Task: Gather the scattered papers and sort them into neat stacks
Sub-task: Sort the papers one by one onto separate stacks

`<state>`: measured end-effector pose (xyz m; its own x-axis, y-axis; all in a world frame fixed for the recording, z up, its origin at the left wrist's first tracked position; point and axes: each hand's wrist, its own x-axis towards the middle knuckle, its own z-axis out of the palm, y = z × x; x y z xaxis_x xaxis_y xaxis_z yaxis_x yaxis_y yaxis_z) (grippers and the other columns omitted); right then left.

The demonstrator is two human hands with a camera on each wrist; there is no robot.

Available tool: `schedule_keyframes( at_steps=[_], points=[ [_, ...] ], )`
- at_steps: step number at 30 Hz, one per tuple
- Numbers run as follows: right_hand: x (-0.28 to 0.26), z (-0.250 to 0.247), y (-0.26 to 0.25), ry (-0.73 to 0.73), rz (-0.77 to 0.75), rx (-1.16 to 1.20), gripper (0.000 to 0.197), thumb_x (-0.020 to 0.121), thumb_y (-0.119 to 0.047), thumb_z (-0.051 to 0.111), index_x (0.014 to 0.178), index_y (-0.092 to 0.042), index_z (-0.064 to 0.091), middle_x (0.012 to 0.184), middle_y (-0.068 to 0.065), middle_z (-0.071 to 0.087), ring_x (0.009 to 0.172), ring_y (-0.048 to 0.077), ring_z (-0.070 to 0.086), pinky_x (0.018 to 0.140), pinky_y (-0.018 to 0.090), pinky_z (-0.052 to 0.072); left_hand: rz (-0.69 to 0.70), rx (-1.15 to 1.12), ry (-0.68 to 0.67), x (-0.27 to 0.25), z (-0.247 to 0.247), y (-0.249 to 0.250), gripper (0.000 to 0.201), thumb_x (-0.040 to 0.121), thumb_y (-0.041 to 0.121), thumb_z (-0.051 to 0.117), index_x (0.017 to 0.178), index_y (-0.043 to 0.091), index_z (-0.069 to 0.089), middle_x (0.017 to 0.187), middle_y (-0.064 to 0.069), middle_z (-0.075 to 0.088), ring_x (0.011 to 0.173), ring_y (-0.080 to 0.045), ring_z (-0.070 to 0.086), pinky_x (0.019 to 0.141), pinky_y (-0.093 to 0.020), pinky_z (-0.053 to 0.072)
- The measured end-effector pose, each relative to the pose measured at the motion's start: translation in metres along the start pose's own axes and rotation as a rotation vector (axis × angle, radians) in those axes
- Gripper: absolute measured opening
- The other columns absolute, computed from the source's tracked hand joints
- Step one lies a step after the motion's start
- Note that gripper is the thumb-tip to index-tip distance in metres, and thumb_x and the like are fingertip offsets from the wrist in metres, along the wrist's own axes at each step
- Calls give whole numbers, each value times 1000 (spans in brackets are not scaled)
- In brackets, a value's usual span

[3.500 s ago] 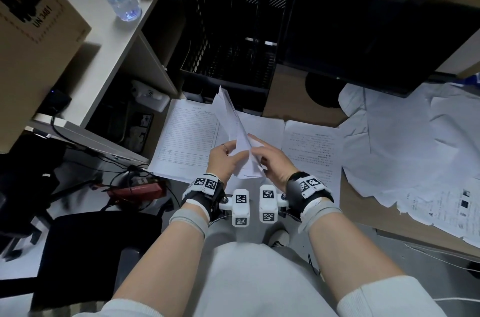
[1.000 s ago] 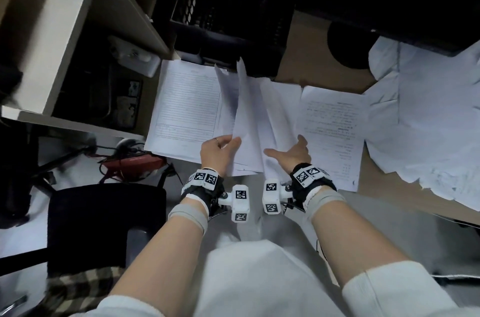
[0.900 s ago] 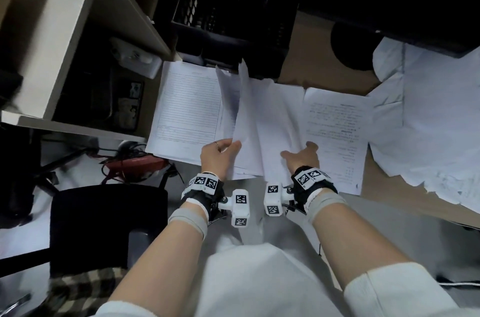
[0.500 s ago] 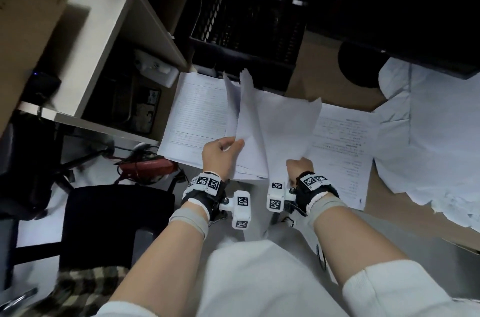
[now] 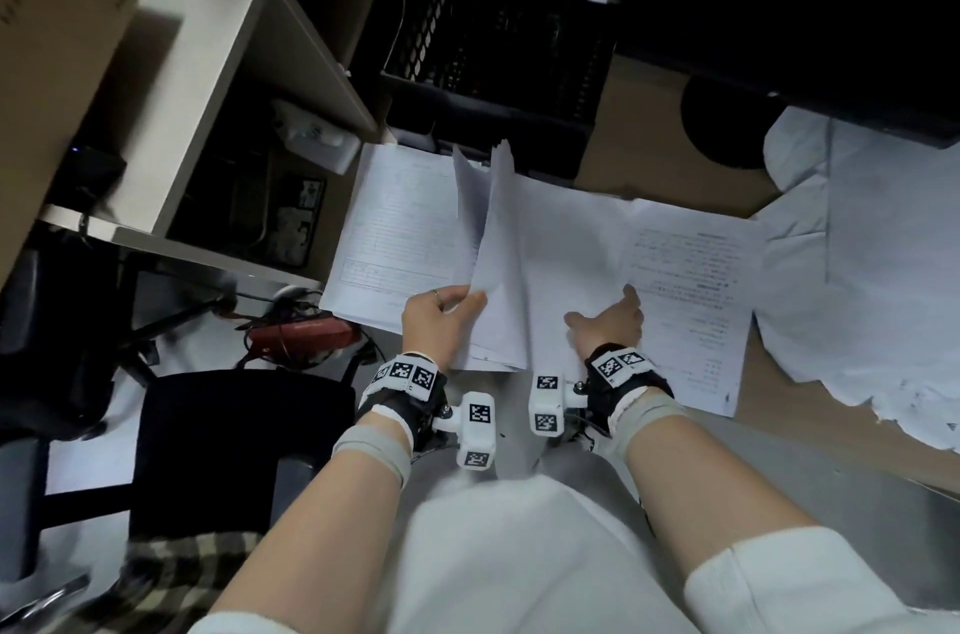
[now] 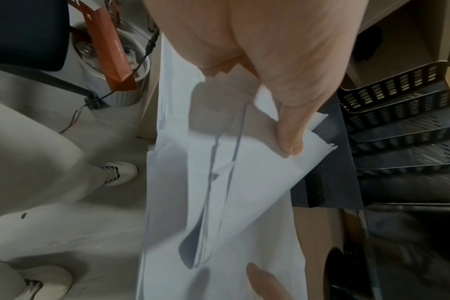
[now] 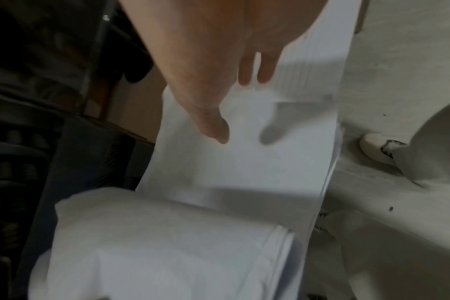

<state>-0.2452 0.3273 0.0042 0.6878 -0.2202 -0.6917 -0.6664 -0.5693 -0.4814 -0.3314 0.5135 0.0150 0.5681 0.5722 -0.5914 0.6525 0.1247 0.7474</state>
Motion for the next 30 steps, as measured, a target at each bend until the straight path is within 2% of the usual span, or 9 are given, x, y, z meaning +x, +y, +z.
schedule_keyframes(
  at_steps=[2,5,8,12,16,19,22,27,30],
  points=[
    [-6,-8,-5,-45,-125,18,85,83,-16,74,153,-18,27,155,7,32,140,27,35,108,38,35,30,21,-23,-5,6,9,28,74,43,83,91,21,82,87,3,78,87,-15,72,94,-45,58],
    [-19,-17,-21,-422,-160,257,58,88,-19,71,141,-21,48,136,2,58,119,17,58,88,30,53,87,-1,-72,-15,17,19,23,80,35,81,96,18,81,88,3,79,90,-15,73,93,-40,58],
    [-32,-29,-32,-593,-210,314,56,92,-18,67,142,-29,44,126,0,65,109,16,66,87,36,57,150,-17,-137,-29,32,29,25,87,33,76,101,14,80,94,0,78,93,-16,71,94,-38,56],
    [-34,-44,-25,-632,-229,322,65,94,-3,58,148,-31,35,132,3,59,111,21,65,92,40,55,108,-90,-262,-47,47,42,11,99,22,63,97,15,72,98,-7,70,96,-20,63,80,-30,50],
    [-32,-59,-14,-629,-266,327,74,88,4,58,147,-35,38,137,0,54,118,22,61,100,48,51,-86,-171,-375,-60,57,53,30,103,34,54,121,11,62,112,-5,69,105,-20,65,69,-27,49],
    [-35,-67,-13,-612,-326,326,71,85,6,57,143,-32,44,139,-3,53,121,20,58,101,44,51,-171,-297,-409,-67,60,56,54,101,55,47,119,8,68,112,-16,75,103,-33,71,86,-42,58],
    [-37,-74,-16,-604,-368,323,68,85,7,56,141,-31,50,137,-8,55,122,17,57,105,43,48,-183,-327,-370,-72,63,56,74,89,76,42,123,16,69,118,-14,74,113,-34,68,105,-56,49],
    [-36,-82,-16,-676,-376,314,76,79,-8,77,144,-31,46,126,-14,61,113,9,62,94,29,52,-137,-322,-380,-74,70,59,58,96,58,52,122,9,68,115,-20,73,111,-40,68,104,-58,49],
    [-31,-81,-11,-699,-385,296,93,67,-21,89,147,-31,43,133,-10,60,116,10,62,98,34,53,-116,-271,-362,-71,72,60,58,94,55,57,123,5,65,118,-33,66,107,-45,68,96,-52,56]
  ],
)
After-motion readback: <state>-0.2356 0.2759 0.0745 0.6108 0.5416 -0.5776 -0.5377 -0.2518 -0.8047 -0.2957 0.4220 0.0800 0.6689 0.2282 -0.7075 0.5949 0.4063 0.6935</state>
